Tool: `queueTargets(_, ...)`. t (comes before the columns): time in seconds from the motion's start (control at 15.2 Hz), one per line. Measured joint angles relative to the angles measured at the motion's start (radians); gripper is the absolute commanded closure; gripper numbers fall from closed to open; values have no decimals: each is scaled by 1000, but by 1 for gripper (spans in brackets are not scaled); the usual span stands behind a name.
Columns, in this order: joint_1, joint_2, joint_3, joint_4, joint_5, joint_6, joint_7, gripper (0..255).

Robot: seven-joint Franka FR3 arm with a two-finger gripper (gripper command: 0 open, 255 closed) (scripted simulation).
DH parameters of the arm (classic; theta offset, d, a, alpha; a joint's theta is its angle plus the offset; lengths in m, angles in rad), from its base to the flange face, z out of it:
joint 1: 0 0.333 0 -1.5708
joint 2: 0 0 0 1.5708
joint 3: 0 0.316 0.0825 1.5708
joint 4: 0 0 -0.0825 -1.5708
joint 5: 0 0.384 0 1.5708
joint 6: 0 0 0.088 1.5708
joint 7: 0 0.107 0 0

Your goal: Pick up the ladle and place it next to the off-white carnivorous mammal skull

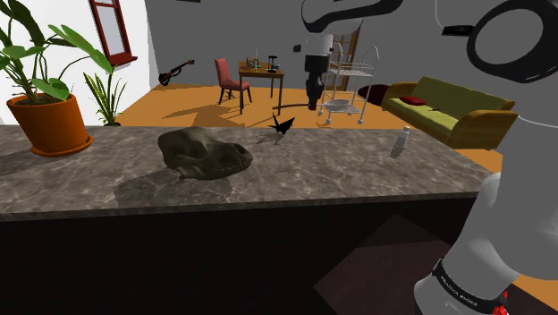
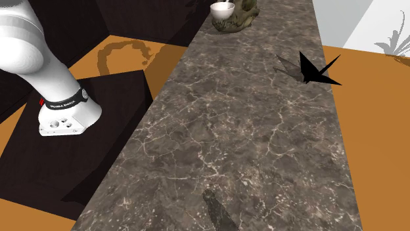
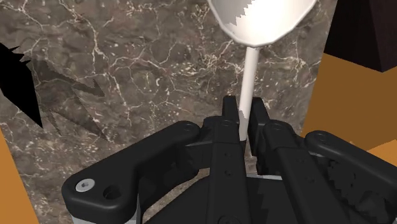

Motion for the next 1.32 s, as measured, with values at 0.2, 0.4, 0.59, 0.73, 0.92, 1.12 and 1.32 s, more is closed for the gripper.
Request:
queueTargets(0.2,35,18,26,19,9,2,61,255)
queueTargets(0.4,69,49,52,63,21,-8,123,255)
queueTargets(0.59,85,61,64,51,25,15,148,255)
queueTargets(0.73,87,62,65,25,26,43,149,255)
queueTargets(0.92,90,66,67,-8,28,80,149,255)
queueTargets(1.12,90,63,66,-55,28,123,144,255)
queueTargets(1.32,92,68,68,-88,30,162,143,255)
